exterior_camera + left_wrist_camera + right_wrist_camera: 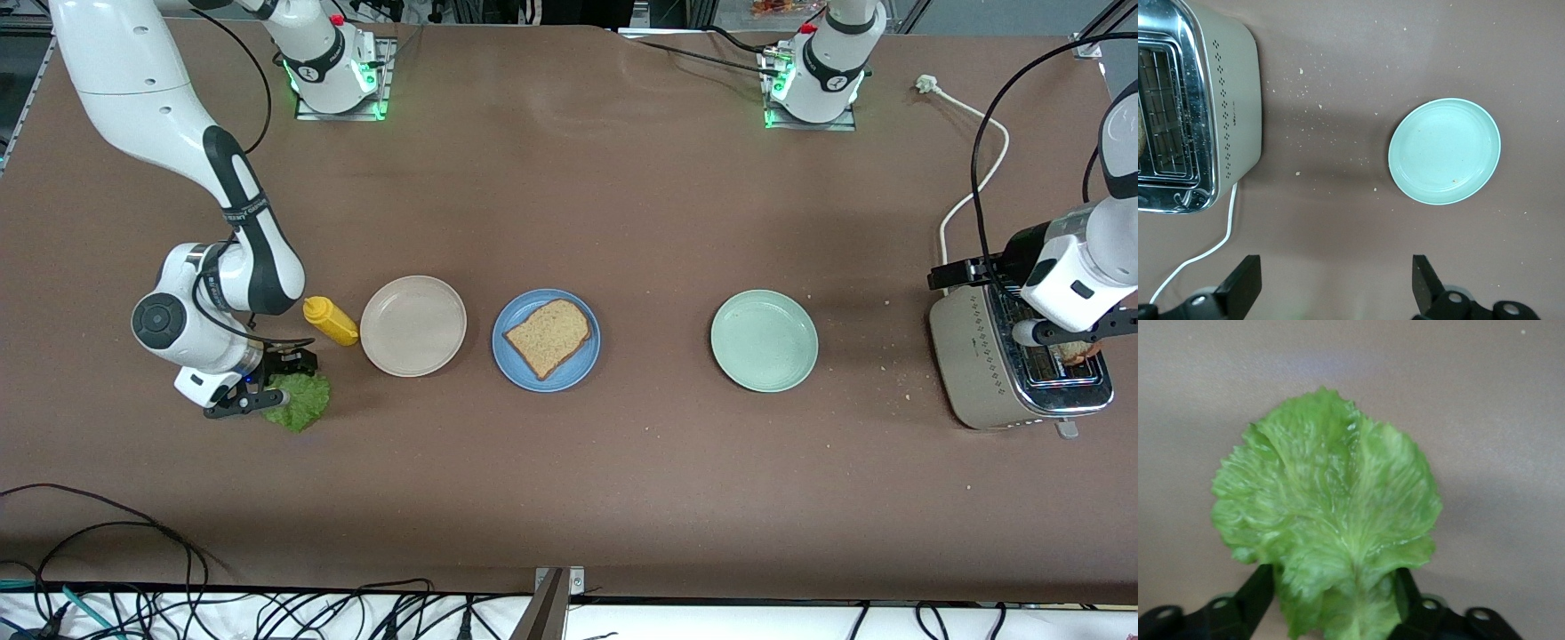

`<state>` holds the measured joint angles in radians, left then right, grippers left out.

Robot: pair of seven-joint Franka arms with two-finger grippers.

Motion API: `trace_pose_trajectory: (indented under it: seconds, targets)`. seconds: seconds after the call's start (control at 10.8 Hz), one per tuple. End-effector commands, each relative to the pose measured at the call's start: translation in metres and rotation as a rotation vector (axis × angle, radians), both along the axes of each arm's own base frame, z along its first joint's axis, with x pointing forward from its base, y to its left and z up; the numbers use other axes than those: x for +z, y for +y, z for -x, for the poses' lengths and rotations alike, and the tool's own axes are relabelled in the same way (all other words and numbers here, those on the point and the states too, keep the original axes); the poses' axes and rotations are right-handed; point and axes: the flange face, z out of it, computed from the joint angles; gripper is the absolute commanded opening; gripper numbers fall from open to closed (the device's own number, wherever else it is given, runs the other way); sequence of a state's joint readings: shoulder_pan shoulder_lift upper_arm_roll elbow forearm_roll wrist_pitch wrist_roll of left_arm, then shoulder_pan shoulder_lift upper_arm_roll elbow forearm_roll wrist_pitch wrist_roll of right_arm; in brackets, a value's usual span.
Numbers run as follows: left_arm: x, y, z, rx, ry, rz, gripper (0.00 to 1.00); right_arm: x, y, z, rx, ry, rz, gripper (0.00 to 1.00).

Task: Make sandwich in blue plate with both arms
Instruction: 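Lift the lettuce and carry it over the blue plate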

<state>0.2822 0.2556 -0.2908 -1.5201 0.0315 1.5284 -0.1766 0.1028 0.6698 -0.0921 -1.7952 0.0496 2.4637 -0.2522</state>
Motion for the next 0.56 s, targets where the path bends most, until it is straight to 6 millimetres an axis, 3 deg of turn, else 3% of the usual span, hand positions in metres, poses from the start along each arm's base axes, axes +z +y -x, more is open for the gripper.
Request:
trace_pose_trajectory:
  seconds: [0.0,0.09,0.19,0.46]
  targets:
    - [0.004,0.001,0.003,-0.027,-0.002,-0.023,0.99,0.02,-0.001,-0.001,0.018,-0.022,-0.019,0.23]
    - [0.004,0.001,0.003,-0.027,-0.002,-0.023,0.99,0.028,-0.002,-0.001,0.016,-0.018,-0.021,0.04]
    - [0.004,0.001,0.003,-0.027,-0.002,-0.023,0.99,0.037,-0.002,-0.001,0.016,-0.01,-0.024,0.0]
    - [0.006,0.0,0.003,-0.028,-0.005,-0.022,1.0,0.062,0.0,-0.001,0.018,-0.016,-0.029,0.0]
